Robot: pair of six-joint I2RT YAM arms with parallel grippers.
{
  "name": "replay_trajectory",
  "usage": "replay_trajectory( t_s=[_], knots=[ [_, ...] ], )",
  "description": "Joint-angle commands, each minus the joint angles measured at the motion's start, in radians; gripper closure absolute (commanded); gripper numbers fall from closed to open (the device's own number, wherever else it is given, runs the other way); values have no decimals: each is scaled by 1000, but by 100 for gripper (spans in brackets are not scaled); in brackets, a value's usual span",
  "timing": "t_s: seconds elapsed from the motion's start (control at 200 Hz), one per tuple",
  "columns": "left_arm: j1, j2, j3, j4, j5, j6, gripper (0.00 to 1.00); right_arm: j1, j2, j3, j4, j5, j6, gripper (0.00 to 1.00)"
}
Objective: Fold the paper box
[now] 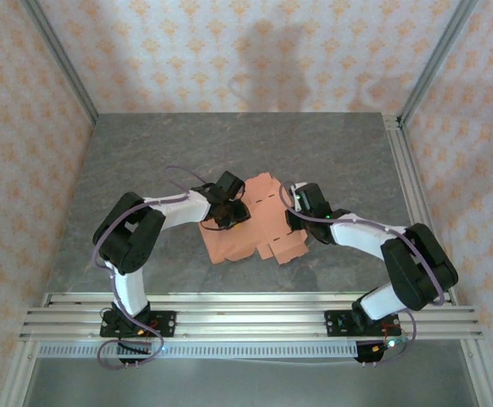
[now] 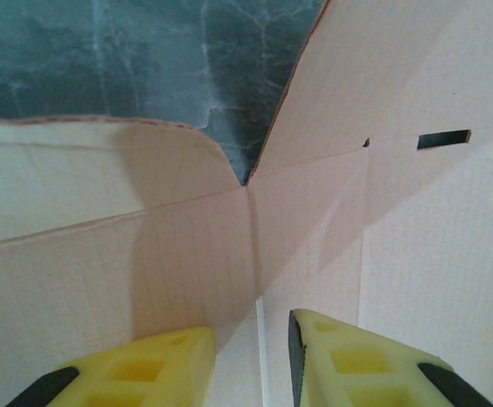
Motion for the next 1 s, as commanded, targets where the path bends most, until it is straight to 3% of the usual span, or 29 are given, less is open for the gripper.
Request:
replay_trajectory(
  t_s=[0.0, 0.17, 0.355, 0.45, 0.566, 0.791, 0.996],
  knots=[
    [-4, 75, -18, -104, -61, 1, 67, -6, -33, -18, 50, -11, 19, 81],
    [-4, 67, -14, -112, -69, 2, 67, -6, -26, -2, 22, 1, -10, 100],
    [-4, -16, -30, -106, -108, 5, 62, 8, -7, 12, 20, 25, -26, 100],
    [-4, -100, -27, -150, -188, 32, 60, 49, -2, 27, 14, 113, -36, 100],
    [18, -203, -23, -231, -275, 56, 50, 105, 15, 46, 19, 247, -51, 100],
    [130, -349, -82, -278, -268, 84, 33, 215, 107, 121, 4, 498, -94, 100],
    [180, -435, -121, -311, -268, 101, 27, 326, 255, 225, -38, 686, -163, 100]
  ],
)
